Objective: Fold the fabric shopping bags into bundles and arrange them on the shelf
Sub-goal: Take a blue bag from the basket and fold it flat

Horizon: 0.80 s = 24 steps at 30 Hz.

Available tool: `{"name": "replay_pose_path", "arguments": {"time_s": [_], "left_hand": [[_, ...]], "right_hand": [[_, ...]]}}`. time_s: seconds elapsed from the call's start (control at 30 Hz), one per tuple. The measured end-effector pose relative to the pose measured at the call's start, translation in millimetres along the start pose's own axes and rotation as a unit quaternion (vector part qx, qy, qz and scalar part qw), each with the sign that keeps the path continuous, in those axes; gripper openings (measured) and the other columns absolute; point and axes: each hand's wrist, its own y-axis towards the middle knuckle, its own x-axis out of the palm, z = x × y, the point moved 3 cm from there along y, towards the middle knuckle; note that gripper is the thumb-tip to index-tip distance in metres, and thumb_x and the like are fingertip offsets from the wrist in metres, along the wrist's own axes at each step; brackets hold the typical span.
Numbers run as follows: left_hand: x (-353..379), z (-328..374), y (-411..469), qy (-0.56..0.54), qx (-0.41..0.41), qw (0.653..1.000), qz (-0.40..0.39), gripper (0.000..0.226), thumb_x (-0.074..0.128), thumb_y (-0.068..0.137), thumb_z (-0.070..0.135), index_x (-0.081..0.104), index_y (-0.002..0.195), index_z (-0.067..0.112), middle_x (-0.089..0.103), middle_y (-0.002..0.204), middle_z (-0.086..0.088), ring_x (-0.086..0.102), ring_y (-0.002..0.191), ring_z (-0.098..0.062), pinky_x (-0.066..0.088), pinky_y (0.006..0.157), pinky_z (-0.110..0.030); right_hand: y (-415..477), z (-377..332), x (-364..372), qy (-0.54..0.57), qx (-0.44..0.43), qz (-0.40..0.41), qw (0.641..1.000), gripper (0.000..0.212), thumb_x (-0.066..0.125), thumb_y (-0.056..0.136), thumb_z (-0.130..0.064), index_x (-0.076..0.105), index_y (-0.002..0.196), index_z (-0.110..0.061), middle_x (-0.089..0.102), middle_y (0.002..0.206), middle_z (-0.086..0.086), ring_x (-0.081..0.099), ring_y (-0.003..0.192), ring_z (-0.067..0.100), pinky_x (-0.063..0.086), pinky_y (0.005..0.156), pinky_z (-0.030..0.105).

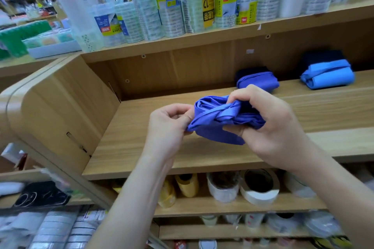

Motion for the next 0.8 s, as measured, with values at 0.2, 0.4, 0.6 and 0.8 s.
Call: {"name": "replay_pose_path", "arguments": {"time_s": [0.2,0.4,0.6,0.8], "left_hand": [[6,-3,0,-0.076,0.103,0.987,-0.093,0.021,0.056,0.095,0.016,0.076,0.093,0.022,0.074,0.101,-0.003,0.066,0.098,-0.020,0.051,0.088,-0.040],[3,1,-6,-0.058,0.199,0.954,-0.216,0.047,0.089,0.060,0.032,0.063,0.096,0.016,0.069,0.108,0.002,0.062,0.111,-0.016,0.051,0.087,-0.025],[14,-2,-5,-0.091,0.207,0.964,-0.141,0.029,0.082,0.058,0.016,0.055,0.068,0.016,0.055,0.070,-0.001,0.050,0.070,-0.016,0.044,0.063,-0.028],[26,-18,-18,0.001,0.238,0.970,0.044,0.031,0.077,0.072,0.008,0.048,0.065,0.016,0.047,0.064,-0.002,0.042,0.059,-0.010,0.037,0.056,-0.026]], "right_hand": [[-1,24,8,0.205,0.168,0.119,0.957,0.039,0.076,0.071,-0.013,0.059,0.101,-0.032,0.064,0.091,-0.019,0.061,0.085,0.003,0.047,0.079,0.016],[-2,39,15,0.433,0.306,0.234,0.815,0.040,0.077,0.072,-0.007,0.061,0.108,-0.009,0.070,0.102,0.010,0.068,0.089,0.019,0.057,0.077,0.031],[-3,34,31,0.440,0.354,0.324,0.759,0.028,0.073,0.070,-0.007,0.064,0.097,-0.010,0.074,0.088,0.006,0.070,0.081,0.020,0.058,0.077,0.035],[-5,35,36,0.326,0.359,0.410,0.772,0.022,0.072,0.082,0.002,0.067,0.089,-0.018,0.074,0.085,0.000,0.070,0.083,0.018,0.058,0.080,0.038]]}}
